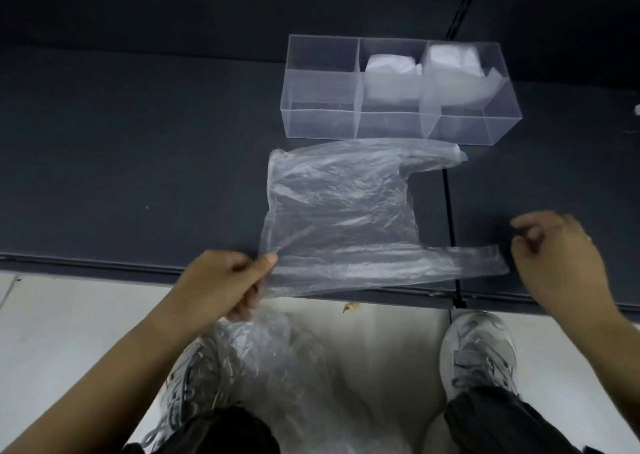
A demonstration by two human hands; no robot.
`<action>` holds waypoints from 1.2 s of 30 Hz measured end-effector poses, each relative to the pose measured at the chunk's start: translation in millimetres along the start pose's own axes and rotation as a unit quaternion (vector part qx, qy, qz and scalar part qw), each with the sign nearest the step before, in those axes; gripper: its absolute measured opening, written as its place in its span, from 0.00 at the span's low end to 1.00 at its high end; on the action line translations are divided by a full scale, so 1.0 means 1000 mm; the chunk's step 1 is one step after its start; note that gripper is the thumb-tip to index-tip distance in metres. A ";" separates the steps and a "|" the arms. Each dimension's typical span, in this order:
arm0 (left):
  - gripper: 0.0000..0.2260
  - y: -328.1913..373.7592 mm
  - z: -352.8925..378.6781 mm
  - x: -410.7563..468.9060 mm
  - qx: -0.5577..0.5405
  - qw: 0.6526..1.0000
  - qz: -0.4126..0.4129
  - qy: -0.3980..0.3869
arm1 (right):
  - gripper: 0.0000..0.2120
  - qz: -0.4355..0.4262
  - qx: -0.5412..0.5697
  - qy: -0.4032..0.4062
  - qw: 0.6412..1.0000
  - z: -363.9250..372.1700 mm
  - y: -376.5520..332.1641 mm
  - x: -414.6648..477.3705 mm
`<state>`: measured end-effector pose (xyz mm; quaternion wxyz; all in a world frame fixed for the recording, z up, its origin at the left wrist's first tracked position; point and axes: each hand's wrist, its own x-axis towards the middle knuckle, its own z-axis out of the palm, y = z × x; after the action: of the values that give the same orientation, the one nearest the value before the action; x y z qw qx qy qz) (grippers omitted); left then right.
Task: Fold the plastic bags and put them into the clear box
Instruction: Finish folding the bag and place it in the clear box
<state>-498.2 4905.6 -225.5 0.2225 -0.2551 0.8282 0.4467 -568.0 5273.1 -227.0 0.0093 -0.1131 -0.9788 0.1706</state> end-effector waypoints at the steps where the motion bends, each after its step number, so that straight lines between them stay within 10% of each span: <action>1: 0.22 -0.001 -0.004 0.002 0.138 0.985 0.053 0.084 | 0.11 -0.036 0.015 0.027 0.999 0.001 -0.014 -0.001; 4: 0.12 0.021 -0.007 0.017 0.230 0.890 0.259 0.298 | 0.14 -0.195 0.068 0.019 0.978 0.012 -0.072 -0.004; 7: 0.13 0.047 0.010 0.054 0.281 0.852 0.375 0.235 | 0.20 -0.333 0.079 -0.092 0.935 0.039 -0.137 -0.006; 11: 0.26 0.042 0.023 0.093 0.415 0.835 0.331 0.147 | 0.27 -0.396 -0.019 -0.155 0.905 0.088 -0.175 0.009; 20: 0.38 0.003 -0.002 0.113 0.444 0.845 0.255 0.156 | 0.31 -0.133 -0.095 -0.070 0.984 0.073 -0.054 0.053; 29: 0.34 0.033 0.010 0.103 0.338 0.862 0.322 0.197 | 0.02 0.036 0.238 0.092 0.966 0.036 -0.050 0.084; 36: 0.31 0.052 0.026 0.124 0.440 0.823 0.341 0.110 | 0.19 0.152 0.100 0.064 0.981 0.040 -0.028 0.103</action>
<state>-622.6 4924.3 -279.4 0.0522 0.1209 0.9900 0.0510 -677.2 5257.1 -257.5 0.0574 -0.2702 -0.9254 0.2596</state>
